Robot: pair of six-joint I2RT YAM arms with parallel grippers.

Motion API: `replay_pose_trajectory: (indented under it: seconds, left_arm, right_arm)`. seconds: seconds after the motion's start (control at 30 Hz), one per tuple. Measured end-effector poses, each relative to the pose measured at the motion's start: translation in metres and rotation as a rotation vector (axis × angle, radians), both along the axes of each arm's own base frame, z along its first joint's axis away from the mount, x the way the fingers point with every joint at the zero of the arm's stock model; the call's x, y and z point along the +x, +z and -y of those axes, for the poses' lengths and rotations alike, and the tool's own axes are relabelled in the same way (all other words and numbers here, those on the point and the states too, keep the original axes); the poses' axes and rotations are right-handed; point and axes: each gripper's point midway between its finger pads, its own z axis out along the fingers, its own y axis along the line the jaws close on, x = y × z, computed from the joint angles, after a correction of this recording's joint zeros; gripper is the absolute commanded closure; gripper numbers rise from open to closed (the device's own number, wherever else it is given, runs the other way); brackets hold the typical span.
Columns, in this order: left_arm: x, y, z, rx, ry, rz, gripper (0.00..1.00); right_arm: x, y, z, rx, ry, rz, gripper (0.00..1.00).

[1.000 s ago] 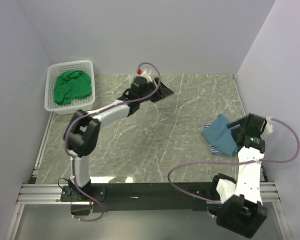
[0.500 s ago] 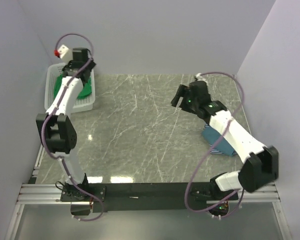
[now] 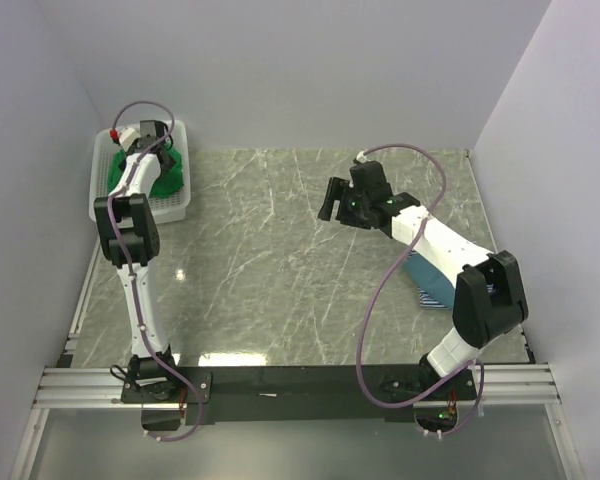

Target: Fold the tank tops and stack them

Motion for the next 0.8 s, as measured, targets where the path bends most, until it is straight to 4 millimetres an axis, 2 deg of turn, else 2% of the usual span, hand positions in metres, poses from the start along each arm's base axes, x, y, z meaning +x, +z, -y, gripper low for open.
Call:
replay_pose_trajectory:
  seconds: [0.07, 0.17, 0.27, 0.3, 0.33, 0.37, 0.4, 0.43, 0.63, 0.73, 0.8]
  left_arm:
    - [0.001, -0.017, 0.000, -0.008, -0.010, -0.026, 0.25]
    - [0.003, -0.031, 0.002, -0.019, -0.020, -0.036, 0.31]
    - [0.008, -0.030, 0.003, -0.031, -0.028, -0.012, 0.49]
    - [0.010, -0.029, 0.004, -0.034, -0.032, -0.003, 0.56]
    - [0.013, -0.028, 0.004, -0.039, -0.036, 0.009, 0.72]
    - [0.015, -0.027, 0.005, -0.045, -0.036, 0.021, 0.80]
    - [0.016, -0.026, 0.005, -0.046, -0.041, 0.024, 0.97]
    - [0.017, -0.026, 0.006, -0.052, -0.044, 0.032, 1.00]
    - [0.020, -0.020, 0.005, -0.054, -0.063, 0.046, 1.00]
    - [0.019, 0.001, 0.004, -0.045, -0.076, 0.073, 1.00]
    - [0.018, 0.033, 0.004, -0.034, -0.088, 0.123, 1.00]
  right_arm:
    - [0.001, -0.001, -0.005, 0.000, 0.013, 0.001, 0.14]
    - [0.000, -0.002, -0.008, -0.004, 0.023, 0.001, 0.14]
    - [0.001, -0.002, -0.008, -0.005, 0.025, 0.003, 0.15]
    - [0.001, -0.003, -0.008, -0.006, 0.025, 0.002, 0.16]
    - [0.002, -0.004, -0.009, -0.006, 0.025, 0.001, 0.16]
    - [0.002, -0.005, -0.009, -0.008, 0.026, -0.002, 0.16]
    - [0.002, -0.006, -0.009, -0.009, 0.026, -0.004, 0.16]
    - [0.002, -0.007, -0.009, -0.010, 0.026, -0.006, 0.16]
    - [0.002, -0.007, -0.009, -0.011, 0.028, -0.005, 0.18]
    - [0.001, -0.006, -0.010, -0.007, 0.032, -0.007, 0.18]
    - [0.001, -0.005, -0.010, -0.005, 0.035, -0.008, 0.18]
